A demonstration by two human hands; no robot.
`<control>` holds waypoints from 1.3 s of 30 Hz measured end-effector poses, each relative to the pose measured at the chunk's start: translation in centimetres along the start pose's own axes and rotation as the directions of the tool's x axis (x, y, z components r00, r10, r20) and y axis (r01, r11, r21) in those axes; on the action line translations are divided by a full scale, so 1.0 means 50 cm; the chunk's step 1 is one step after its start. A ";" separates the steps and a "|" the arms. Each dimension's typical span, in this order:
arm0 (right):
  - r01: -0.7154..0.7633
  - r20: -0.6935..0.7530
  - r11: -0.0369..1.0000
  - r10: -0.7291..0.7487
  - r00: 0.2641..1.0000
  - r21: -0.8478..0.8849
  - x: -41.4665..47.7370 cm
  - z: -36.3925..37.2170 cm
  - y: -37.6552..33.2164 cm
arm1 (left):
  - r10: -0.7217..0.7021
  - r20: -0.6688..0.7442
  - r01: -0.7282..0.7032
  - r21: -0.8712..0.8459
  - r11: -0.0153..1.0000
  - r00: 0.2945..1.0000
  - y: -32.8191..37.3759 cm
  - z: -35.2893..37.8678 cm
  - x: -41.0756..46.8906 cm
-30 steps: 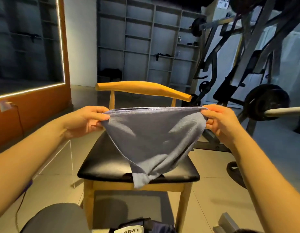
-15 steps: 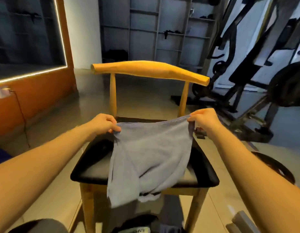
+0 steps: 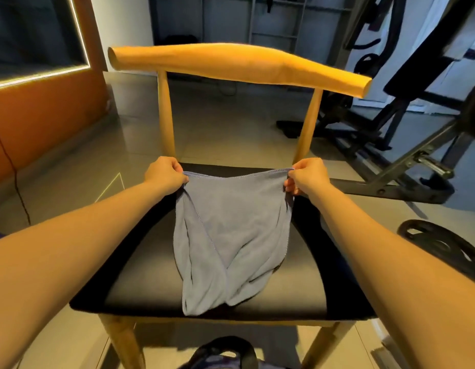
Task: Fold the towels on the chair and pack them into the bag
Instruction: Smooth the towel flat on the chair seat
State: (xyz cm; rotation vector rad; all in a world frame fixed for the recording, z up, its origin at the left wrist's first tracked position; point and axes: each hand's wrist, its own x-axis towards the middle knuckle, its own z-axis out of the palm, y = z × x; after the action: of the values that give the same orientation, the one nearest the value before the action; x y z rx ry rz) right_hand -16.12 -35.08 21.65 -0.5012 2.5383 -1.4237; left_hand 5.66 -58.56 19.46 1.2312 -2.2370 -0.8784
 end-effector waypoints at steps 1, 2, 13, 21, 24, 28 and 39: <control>0.008 0.017 1.000 -0.008 1.000 -0.015 0.005 0.006 0.002 | -0.002 -0.024 0.002 0.010 1.000 1.000 -0.002 0.007 0.008; 0.021 0.044 1.000 -0.020 0.999 -0.017 0.005 0.010 0.004 | -0.005 -0.036 0.006 0.028 1.000 0.999 -0.005 0.010 0.014; 0.100 0.372 0.986 -0.043 0.927 -0.134 -0.195 -0.103 0.012 | 0.462 0.482 -0.521 -0.014 0.853 0.744 0.160 0.013 -0.302; 0.133 0.569 0.976 -0.014 0.822 -0.169 -0.314 -0.138 0.049 | 0.390 0.382 -0.507 0.280 0.815 0.838 0.165 0.044 -0.357; 0.208 0.581 0.974 -0.118 0.805 -0.089 -0.332 -0.128 0.061 | 0.198 0.385 -0.235 0.053 0.970 0.901 0.161 0.024 -0.343; 0.379 0.527 0.920 -0.275 0.804 -0.097 -0.329 -0.105 0.065 | 0.047 0.408 0.034 -0.190 0.981 0.912 0.157 0.009 -0.341; 0.630 0.576 0.681 -0.363 0.733 -0.373 -0.312 -0.034 0.061 | -0.036 0.325 0.104 -0.193 0.976 0.945 0.141 -0.011 -0.326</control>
State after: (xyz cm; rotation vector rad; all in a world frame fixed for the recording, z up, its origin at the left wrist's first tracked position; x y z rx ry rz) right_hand -2.83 -26.33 19.91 -1.5621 2.4377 -0.4977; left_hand 10.19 -41.92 23.70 1.1426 -2.2788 -1.3906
